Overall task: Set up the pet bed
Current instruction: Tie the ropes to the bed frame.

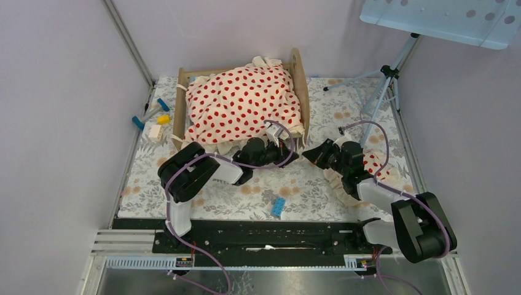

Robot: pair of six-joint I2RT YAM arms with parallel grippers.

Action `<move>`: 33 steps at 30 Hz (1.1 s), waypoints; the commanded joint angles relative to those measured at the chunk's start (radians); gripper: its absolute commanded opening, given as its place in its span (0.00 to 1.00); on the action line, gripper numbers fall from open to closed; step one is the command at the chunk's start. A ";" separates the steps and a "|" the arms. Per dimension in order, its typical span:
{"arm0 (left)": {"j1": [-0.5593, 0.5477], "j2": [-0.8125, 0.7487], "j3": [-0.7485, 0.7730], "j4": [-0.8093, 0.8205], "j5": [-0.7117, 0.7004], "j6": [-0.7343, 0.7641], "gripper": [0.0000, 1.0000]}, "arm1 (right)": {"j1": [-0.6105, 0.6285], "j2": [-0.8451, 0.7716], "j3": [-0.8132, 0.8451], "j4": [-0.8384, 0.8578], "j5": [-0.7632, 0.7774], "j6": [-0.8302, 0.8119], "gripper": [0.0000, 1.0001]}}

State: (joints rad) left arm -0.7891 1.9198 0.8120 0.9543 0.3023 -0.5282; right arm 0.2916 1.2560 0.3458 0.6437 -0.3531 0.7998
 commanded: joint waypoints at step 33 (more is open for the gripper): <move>0.008 0.086 0.219 -0.210 0.075 0.018 0.00 | -0.003 -0.068 0.021 -0.049 0.030 -0.148 0.24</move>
State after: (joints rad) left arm -0.7864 1.9915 0.9768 0.7395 0.3351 -0.5278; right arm 0.2916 1.1793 0.3466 0.5732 -0.3023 0.6769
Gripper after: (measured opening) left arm 0.009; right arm 0.231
